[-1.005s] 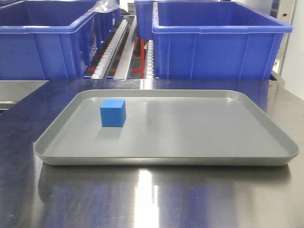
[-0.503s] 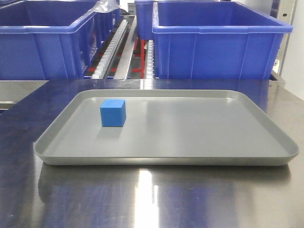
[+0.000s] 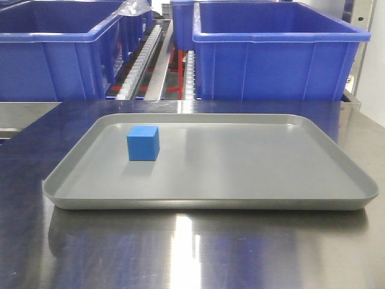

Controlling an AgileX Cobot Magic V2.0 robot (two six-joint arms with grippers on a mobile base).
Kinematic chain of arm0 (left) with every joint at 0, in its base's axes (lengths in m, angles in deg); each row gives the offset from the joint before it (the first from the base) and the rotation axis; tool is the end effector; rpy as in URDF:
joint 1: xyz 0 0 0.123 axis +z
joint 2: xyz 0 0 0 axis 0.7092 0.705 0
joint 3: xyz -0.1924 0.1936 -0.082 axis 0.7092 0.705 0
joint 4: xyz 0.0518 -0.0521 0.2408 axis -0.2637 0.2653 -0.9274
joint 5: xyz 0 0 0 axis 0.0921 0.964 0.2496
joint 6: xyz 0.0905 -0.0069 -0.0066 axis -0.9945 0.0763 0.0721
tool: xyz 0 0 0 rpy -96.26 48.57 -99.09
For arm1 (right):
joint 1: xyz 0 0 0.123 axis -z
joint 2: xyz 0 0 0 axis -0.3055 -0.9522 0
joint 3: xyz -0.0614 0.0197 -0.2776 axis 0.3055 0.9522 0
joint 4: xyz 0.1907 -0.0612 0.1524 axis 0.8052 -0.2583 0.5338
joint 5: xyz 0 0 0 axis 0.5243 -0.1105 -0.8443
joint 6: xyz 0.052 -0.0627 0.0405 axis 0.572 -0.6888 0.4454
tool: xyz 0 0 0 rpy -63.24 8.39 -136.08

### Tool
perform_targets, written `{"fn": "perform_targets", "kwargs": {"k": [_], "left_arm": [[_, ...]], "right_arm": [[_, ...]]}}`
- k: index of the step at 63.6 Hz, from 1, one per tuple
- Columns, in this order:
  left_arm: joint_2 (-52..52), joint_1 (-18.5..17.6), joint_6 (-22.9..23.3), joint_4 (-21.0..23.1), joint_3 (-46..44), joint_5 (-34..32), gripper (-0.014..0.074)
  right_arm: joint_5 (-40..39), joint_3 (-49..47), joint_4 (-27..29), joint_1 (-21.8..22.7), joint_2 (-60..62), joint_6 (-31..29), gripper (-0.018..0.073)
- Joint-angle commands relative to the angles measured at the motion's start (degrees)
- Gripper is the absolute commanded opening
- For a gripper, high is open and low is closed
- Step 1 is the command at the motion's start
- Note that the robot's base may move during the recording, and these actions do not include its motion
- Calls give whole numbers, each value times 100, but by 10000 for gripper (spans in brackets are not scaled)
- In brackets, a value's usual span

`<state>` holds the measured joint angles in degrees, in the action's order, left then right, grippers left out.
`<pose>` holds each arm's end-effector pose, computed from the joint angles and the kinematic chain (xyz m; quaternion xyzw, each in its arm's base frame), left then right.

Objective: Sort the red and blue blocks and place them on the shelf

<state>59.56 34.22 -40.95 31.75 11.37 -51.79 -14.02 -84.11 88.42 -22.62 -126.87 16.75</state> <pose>0.1216 -0.0164 0.2830 0.0198 0.8579 -0.0417 0.5117 0.1488 0.0132 0.2782 0.0231 0.8444 0.0637 0.5315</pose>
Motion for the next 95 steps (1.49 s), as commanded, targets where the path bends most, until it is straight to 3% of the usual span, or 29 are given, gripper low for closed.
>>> {"fn": "perform_targets", "kwargs": {"k": [1,8,36,49,65,76,95], "left_arm": [[40,-39,13,19,-219,-375,314],[40,-39,13,47,-219,-375,374],[40,-39,13,523,-219,-128,382],[231,-39,13,605,-219,2,481],[859,-39,13,793,-277,36,486],[1496,-39,13,798,-748,343,483],[2805,-39,13,936,-2303,1004,483]], "right_arm": [[-425,-155,-60,32,46,-43,57],[-425,-155,-60,32,46,-43,57],[-425,-155,-60,32,46,-43,57],[-425,-155,-60,32,46,-43,57],[-425,-155,-60,32,46,-43,57],[-425,-155,-60,32,46,-43,57],[-425,-155,-60,32,46,-43,57]]}}
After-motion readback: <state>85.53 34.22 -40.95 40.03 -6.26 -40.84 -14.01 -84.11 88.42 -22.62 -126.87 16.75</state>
